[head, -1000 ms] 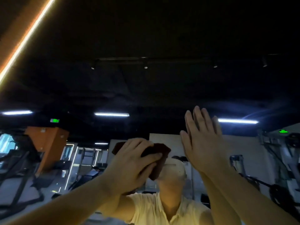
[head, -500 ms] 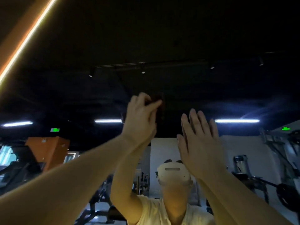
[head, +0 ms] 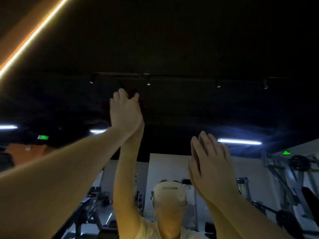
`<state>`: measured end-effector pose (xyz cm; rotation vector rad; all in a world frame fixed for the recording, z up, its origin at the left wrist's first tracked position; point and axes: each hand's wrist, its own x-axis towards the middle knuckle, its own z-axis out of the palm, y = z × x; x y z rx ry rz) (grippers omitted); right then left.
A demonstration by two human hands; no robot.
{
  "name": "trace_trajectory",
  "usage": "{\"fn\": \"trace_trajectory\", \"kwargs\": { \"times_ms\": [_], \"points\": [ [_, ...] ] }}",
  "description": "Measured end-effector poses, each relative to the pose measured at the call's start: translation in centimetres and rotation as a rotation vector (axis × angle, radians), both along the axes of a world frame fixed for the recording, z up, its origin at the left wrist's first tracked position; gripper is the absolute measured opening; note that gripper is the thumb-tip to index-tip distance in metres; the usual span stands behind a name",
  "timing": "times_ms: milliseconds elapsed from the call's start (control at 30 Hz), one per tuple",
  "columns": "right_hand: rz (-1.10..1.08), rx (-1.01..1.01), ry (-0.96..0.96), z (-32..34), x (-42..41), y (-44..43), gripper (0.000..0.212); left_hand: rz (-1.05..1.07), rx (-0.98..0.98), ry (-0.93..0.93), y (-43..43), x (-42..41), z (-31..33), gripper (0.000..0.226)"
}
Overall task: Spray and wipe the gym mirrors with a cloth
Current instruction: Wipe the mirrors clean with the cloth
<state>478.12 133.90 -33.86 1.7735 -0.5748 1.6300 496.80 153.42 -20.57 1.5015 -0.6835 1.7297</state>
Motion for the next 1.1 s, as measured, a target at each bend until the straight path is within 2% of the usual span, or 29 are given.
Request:
{"fn": "trace_trajectory", "kwargs": {
  "times_ms": [67,133,200,267,300,367,500,567,600,667,733,800,867,933,1000,1100],
  "points": [
    [0.018,0.002,-0.014,1.3,-0.5,0.0,0.063,-0.154,0.044,-0.090,-2.9,-2.3,-3.3,0.044],
    [0.056,0.015,-0.033,3.3,-0.6,0.3,0.065,-0.227,0.225,-0.227,-5.1,-4.1,-7.0,0.048],
    [0.094,0.030,-0.068,5.1,-0.3,0.9,0.066,-0.198,0.440,-0.374,-5.4,-4.8,-9.2,0.055],
    [0.105,0.032,-0.095,5.8,0.5,1.5,0.067,-0.135,0.571,-0.469,-3.7,-3.1,-8.0,0.064],
    [0.095,0.034,-0.107,5.8,0.9,1.5,0.068,-0.103,0.573,-0.461,-2.3,-1.7,-6.6,0.067],
    [0.056,0.038,-0.108,5.6,1.4,1.3,0.068,-0.054,0.431,-0.353,1.1,1.9,-3.6,0.068],
    [0.015,0.049,-0.111,5.6,1.9,0.9,0.069,0.163,0.039,0.057,6.0,7.7,-0.3,0.051],
    [0.014,0.056,-0.113,5.6,2.2,0.9,0.069,0.079,-0.069,0.191,4.9,5.7,-0.6,0.039],
    [0.019,0.055,-0.114,5.6,2.2,0.8,0.069,0.009,-0.085,0.192,3.7,3.9,-1.4,0.035],
    [0.021,0.055,-0.113,5.5,2.3,0.8,0.068,-0.093,0.011,0.086,0.2,0.5,-4.1,0.040],
    [0.021,0.063,-0.108,5.5,2.2,0.8,0.068,-0.138,0.201,-0.070,-2.9,-2.3,-7.4,0.052],
    [0.035,0.066,-0.102,5.4,2.0,0.8,0.067,-0.121,0.361,-0.167,-4.0,-3.8,-9.4,0.063],
    [0.045,0.061,-0.083,5.3,1.8,0.9,0.067,-0.064,0.442,-0.206,-3.0,-3.3,-9.1,0.072],
    [0.029,0.068,-0.065,5.2,1.6,0.9,0.067,0.020,0.463,-0.191,-1.0,-1.4,-8.0,0.082],
    [0.005,0.074,-0.036,5.1,1.2,0.8,0.068,0.070,0.389,-0.105,1.2,1.1,-7.2,0.087],
    [-0.017,0.063,0.047,4.8,0.3,0.2,0.068,0.108,0.271,-0.047,2.7,3.2,-7.3,0.076]
  ]
}}
